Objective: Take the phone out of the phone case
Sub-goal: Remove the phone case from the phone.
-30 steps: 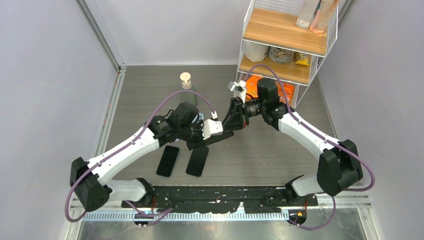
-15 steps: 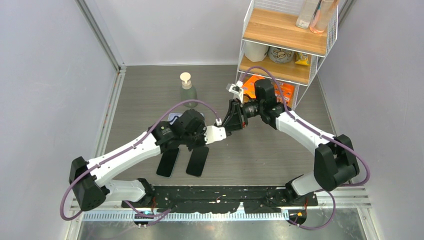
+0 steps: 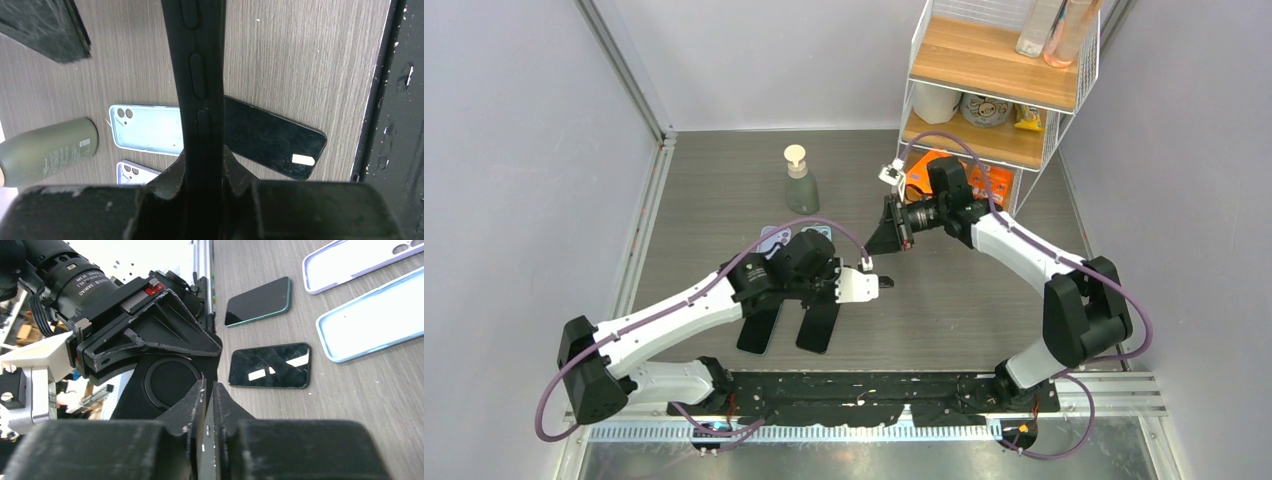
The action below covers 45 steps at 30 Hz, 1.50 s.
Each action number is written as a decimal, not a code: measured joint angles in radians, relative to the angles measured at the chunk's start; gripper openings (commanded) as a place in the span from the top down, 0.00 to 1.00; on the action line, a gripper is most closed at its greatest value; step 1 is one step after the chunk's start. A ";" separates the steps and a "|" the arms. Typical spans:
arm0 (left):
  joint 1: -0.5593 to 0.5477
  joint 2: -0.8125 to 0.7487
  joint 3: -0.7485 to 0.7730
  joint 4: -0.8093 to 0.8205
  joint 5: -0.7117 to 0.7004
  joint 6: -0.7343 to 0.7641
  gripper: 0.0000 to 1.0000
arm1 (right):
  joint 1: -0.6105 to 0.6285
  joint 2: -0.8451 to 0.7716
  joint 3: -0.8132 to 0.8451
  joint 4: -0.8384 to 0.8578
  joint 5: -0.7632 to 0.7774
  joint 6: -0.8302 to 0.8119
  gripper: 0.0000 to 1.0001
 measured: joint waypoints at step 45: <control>0.397 -0.129 0.037 -0.042 0.719 -0.232 1.00 | 0.163 -0.315 0.203 -0.498 0.277 -0.624 0.38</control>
